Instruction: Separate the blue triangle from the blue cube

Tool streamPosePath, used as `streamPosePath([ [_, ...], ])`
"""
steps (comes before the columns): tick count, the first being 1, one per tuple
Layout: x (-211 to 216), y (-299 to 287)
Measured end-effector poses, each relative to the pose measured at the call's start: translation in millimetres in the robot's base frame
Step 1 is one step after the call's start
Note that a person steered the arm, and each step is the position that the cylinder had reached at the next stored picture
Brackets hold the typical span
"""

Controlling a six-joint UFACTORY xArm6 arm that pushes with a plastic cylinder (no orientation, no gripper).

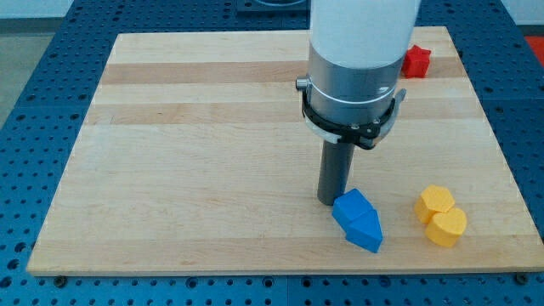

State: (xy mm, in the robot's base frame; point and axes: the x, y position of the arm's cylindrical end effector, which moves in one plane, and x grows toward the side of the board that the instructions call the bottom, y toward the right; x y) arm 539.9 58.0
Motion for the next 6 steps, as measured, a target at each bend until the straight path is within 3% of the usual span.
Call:
streamPosePath([
  [2,42.6,-0.8],
  [4,43.4,-28.9],
  [6,79.2,-38.3],
])
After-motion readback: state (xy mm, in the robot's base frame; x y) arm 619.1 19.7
